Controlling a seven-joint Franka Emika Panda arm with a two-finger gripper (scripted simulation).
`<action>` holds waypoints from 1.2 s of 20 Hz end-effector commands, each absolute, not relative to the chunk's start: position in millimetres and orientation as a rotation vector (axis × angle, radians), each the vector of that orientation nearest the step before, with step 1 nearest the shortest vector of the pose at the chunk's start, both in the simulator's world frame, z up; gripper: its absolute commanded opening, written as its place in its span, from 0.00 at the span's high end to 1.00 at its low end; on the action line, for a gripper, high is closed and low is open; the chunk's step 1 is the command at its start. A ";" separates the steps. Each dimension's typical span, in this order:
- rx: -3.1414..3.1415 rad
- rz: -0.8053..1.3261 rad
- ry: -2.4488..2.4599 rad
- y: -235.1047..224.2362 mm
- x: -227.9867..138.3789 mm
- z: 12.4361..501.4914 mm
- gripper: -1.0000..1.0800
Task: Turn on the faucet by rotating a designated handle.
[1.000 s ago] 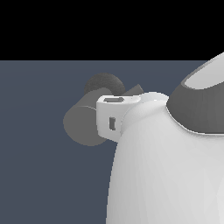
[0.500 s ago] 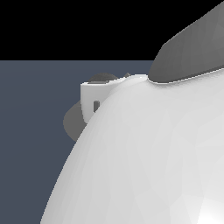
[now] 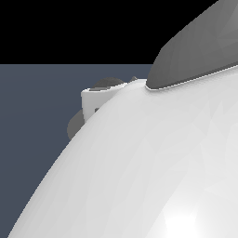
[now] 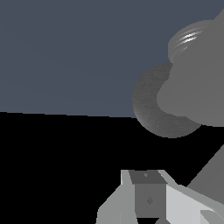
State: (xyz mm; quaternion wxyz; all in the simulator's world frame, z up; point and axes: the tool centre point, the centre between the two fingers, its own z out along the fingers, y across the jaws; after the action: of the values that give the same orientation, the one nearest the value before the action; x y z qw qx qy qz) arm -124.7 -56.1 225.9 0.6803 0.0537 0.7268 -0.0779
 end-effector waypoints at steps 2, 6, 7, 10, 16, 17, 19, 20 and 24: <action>0.112 -0.122 1.608 -24.8 -117.6 249.2 1.00; 0.105 -0.116 1.598 -11.8 -116.0 258.5 1.00; 0.104 -0.114 1.595 -8.7 -115.6 260.8 1.00; 0.099 -0.110 1.588 0.8 -114.5 267.6 1.00; 0.090 -0.100 1.573 19.1 -112.6 280.8 1.00; 0.088 -0.099 1.570 22.1 -112.3 282.9 1.00; 0.061 -0.156 1.625 4.5 -120.3 237.4 1.00; 0.062 -0.154 1.623 7.3 -119.7 239.0 1.00; 0.065 -0.146 1.616 18.4 -117.5 245.2 1.00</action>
State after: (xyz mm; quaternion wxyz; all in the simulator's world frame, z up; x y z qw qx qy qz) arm -118.6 8.2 246.3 0.7000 0.0207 0.7096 -0.0776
